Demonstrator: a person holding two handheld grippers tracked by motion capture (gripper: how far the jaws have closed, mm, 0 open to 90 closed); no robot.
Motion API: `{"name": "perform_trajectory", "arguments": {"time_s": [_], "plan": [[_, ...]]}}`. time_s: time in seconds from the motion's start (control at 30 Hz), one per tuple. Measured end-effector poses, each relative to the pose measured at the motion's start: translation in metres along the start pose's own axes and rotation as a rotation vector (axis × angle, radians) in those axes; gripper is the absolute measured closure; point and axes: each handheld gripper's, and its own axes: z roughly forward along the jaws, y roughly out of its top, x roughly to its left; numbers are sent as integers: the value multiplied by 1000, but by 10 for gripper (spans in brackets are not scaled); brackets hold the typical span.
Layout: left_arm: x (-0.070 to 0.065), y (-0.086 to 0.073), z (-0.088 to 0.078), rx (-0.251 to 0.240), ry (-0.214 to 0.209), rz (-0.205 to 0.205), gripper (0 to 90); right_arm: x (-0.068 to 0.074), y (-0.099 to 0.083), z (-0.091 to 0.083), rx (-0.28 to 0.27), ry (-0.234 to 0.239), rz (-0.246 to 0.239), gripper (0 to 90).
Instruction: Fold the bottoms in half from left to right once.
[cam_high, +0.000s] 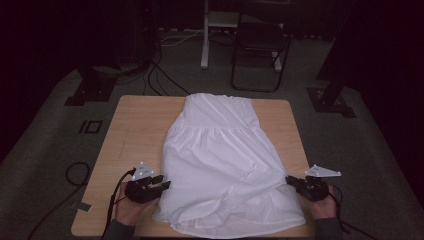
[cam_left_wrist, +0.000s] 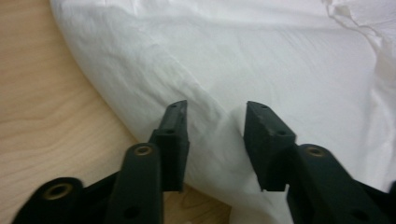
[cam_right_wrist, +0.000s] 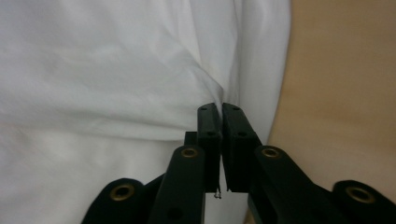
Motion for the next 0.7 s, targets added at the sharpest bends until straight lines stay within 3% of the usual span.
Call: {"name": "perform_trajectory", "arguments": {"time_s": [0.03,0.1,0.17,0.3,0.4,0.53,0.63,0.67,0.7], "plan": [[0,-2,2,4,2,-1,579,0,0,0,0,0,0,820],[1,-4,3,5,6,-8,543,3,-2,5,14,-29,0,711],[4,-7,4,8,24,-23,500,9,12,1,-49,-49,6,602],[9,-11,6,15,16,-49,480,18,33,1,-103,-31,-3,567],[11,-14,9,23,10,-50,469,32,53,28,-51,13,-36,529],[14,-19,15,36,7,-52,467,35,60,59,9,12,-40,510],[14,-23,24,71,0,-52,469,36,63,84,60,44,-30,472],[13,-25,27,85,-7,-50,488,37,63,90,93,49,-32,484],[12,-26,30,102,-28,-37,566,38,62,94,116,49,-44,571]]}}
